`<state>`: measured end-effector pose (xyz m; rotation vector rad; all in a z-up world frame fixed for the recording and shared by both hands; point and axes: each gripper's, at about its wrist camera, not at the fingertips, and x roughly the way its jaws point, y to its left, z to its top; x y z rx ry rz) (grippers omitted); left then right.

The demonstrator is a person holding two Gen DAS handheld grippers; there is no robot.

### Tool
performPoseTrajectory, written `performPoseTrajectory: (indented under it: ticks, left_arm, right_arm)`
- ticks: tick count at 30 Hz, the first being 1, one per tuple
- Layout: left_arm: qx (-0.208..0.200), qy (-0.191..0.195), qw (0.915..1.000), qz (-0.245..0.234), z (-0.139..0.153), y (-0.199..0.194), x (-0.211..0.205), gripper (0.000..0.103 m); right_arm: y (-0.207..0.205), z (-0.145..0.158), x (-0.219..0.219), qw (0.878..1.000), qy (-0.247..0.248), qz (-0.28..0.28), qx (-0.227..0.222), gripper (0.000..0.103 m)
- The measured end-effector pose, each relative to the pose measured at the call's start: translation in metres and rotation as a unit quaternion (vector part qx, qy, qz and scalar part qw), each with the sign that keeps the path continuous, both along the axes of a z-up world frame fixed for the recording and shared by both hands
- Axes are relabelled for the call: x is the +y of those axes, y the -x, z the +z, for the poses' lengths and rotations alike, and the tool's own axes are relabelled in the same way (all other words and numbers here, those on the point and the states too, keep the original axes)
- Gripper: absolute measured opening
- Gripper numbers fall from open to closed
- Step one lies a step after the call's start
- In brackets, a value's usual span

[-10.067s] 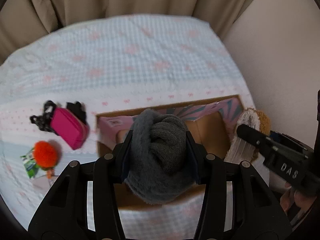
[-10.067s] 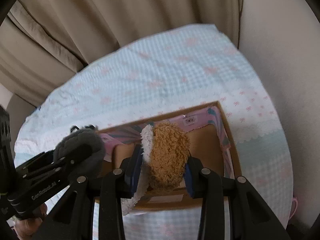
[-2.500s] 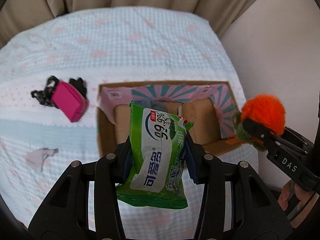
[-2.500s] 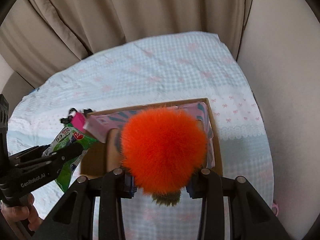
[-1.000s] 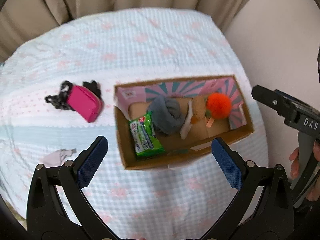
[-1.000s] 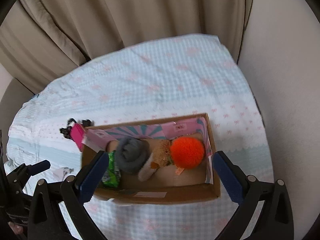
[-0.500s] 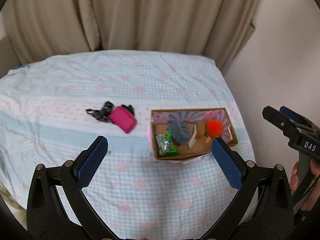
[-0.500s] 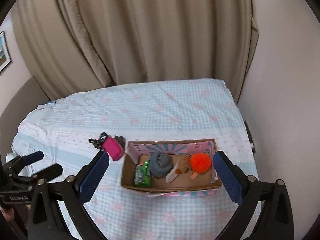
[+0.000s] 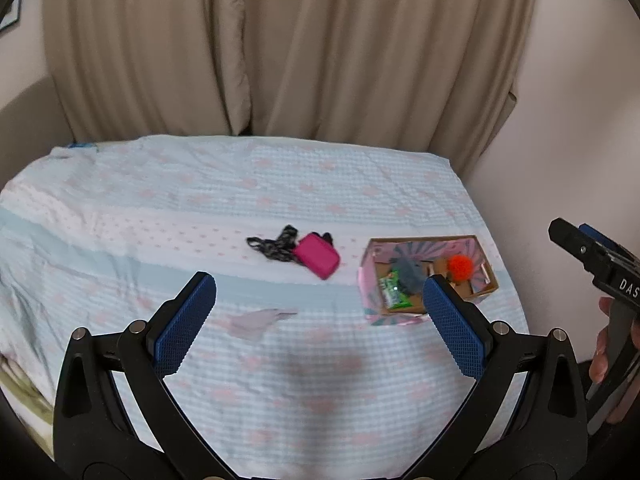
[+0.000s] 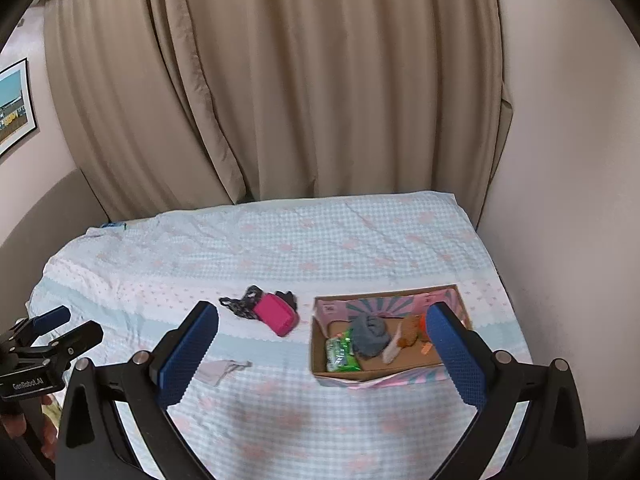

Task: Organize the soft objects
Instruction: 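Lift both tools away from the box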

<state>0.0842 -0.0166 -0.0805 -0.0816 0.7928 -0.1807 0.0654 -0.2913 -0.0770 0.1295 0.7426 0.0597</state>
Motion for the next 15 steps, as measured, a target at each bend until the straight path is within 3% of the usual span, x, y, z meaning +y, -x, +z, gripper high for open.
performPoseTrajectory:
  ticks: [9, 15]
  left_arm:
    - [-0.001, -0.001, 0.9989, -0.047, -0.008, -0.018, 0.076, 0.103]
    - [0.005, -0.007, 0.9957, -0.092, -0.036, -0.046, 0.098, 0.103]
  right_arm:
    - [-0.003, 0.001, 0.074, 1.000, 0.010, -0.024, -0.004, 0.103]
    - [-0.023, -0.020, 0.113, 1.000, 0.017, -0.023, -0.006, 0.103]
